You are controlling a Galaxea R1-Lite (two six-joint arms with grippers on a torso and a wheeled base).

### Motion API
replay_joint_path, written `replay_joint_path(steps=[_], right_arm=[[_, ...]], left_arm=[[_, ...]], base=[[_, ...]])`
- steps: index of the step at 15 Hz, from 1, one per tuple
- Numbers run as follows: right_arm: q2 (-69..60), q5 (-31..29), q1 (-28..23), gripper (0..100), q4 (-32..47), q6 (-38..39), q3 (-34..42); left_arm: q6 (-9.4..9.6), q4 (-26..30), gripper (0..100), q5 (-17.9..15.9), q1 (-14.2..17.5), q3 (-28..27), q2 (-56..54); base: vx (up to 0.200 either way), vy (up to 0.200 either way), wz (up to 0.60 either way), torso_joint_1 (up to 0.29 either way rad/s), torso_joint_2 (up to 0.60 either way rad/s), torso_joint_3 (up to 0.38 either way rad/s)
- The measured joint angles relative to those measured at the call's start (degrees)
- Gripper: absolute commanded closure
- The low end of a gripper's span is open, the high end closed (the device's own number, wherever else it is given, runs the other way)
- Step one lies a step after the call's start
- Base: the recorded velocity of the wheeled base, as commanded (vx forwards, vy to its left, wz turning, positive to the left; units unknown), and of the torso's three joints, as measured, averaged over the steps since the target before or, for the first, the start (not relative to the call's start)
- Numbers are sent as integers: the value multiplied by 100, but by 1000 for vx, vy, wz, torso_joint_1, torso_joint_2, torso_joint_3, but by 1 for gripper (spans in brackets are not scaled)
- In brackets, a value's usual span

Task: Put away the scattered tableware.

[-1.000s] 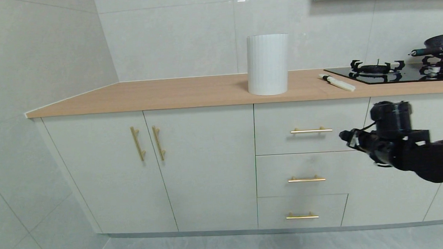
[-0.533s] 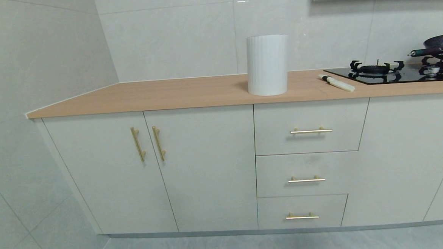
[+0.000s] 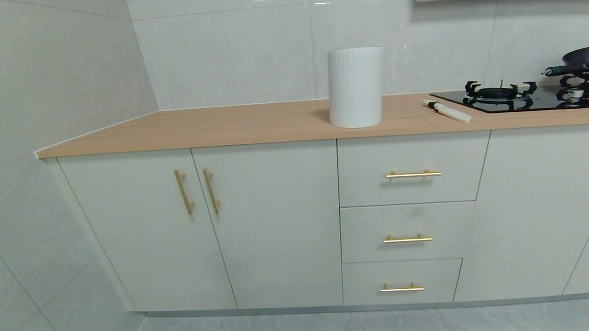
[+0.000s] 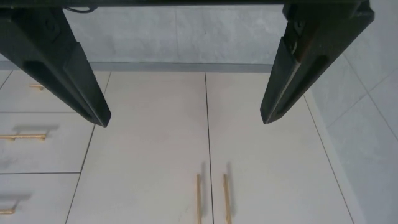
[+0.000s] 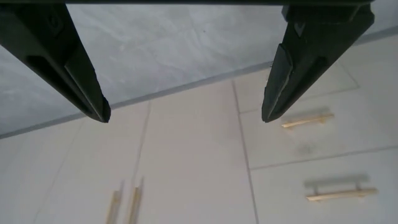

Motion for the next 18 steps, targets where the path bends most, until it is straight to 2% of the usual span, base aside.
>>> replay_joint_path(steps=[3, 5, 7, 9, 10, 11, 18], right_arm=[[-672, -95, -179, 0, 43, -59, 436], [-903, 118, -243, 0, -165, 2, 697], [-1000, 677, -257, 0, -696, 24, 1053], [-1041, 1662, -262, 0, -1790, 29, 1613], [-1050, 2086, -262, 0, -1853, 62, 1781], [-1052, 2247, -262, 0, -1713, 90, 1875], [-1063, 2359, -262, 0, -1680, 101, 1976]], left_arm=[[2, 0, 0, 0, -2, 0, 0], [5, 2, 0, -2, 0, 0, 0], [5, 0, 0, -2, 0, 0, 0], [5, 0, 0, 0, 0, 0, 0], [5, 0, 0, 0, 0, 0, 0], [2, 0, 0, 0, 0, 0, 0], [9, 0, 0, 0, 0, 0, 0]], base=[[0, 0, 0, 0, 0, 0], [0, 0, 0, 0, 0, 0], [0, 0, 0, 0, 0, 0], [0, 0, 0, 0, 0, 0], [0, 0, 0, 0, 0, 0], [0, 0, 0, 0, 0, 0], [0, 0, 0, 0, 0, 0]])
